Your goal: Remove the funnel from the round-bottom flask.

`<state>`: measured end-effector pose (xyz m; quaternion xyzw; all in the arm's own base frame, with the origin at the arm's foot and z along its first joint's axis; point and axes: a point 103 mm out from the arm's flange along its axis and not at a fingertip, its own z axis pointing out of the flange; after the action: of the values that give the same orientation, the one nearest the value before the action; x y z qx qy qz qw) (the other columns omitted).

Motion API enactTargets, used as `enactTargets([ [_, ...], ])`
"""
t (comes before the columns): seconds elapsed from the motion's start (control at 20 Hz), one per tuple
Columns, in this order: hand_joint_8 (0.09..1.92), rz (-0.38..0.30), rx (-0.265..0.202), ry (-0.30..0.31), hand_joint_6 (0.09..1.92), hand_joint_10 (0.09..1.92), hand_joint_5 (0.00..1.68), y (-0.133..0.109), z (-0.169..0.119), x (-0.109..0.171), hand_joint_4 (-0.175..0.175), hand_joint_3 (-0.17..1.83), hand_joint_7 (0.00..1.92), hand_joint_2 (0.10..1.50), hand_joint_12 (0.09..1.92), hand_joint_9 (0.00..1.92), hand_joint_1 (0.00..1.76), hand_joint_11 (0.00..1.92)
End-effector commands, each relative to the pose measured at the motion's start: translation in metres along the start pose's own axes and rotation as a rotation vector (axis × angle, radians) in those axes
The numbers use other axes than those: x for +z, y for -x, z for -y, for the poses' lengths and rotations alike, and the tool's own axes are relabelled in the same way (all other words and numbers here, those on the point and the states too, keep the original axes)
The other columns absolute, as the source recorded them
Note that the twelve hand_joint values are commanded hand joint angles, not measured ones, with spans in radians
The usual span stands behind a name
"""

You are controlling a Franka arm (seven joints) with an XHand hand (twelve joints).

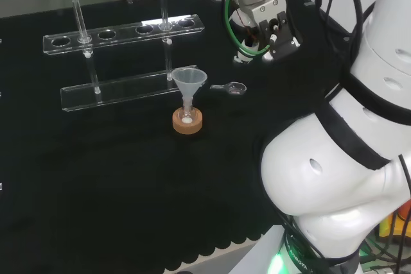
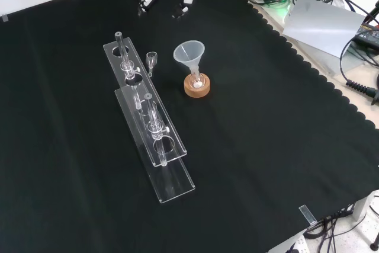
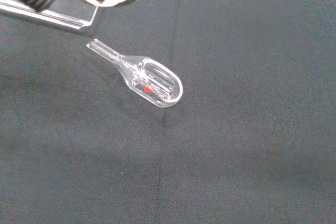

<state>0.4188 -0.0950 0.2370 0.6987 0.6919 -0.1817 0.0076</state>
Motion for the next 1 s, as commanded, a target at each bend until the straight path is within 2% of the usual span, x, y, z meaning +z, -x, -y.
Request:
enactTargets([
  [0.05, 0.7, -0.005, -0.007, 0.025, 0.3, 0.57, 0.5, -0.009, 0.018, -0.012, -0.048, 0.72, 0.5, 0.66, 1.31, 0.75, 0.88, 0.4],
  [0.3, 0.7, -0.028, -0.053, 0.071, 0.28, 0.56, 0.48, -0.021, 0.029, -0.027, -0.05, 0.72, 0.49, 0.66, 1.31, 0.75, 0.87, 0.4],
  [0.55, 0.69, -0.065, -0.123, 0.079, 0.26, 0.56, 0.44, -0.038, 0.037, -0.038, -0.054, 0.72, 0.45, 0.66, 1.32, 0.74, 0.85, 0.41],
  [0.8, 0.71, -0.124, -0.229, 0.033, 0.15, 0.56, 0.35, -0.054, 0.038, -0.041, -0.052, 0.73, 0.38, 0.63, 1.33, 0.72, 0.79, 0.45],
  [1.0, 0.7, -0.157, -0.284, -0.019, 0.09, 0.59, 0.28, -0.061, 0.036, -0.04, -0.041, 0.7, 0.24, 0.6, 1.37, 0.58, 0.73, 0.46],
])
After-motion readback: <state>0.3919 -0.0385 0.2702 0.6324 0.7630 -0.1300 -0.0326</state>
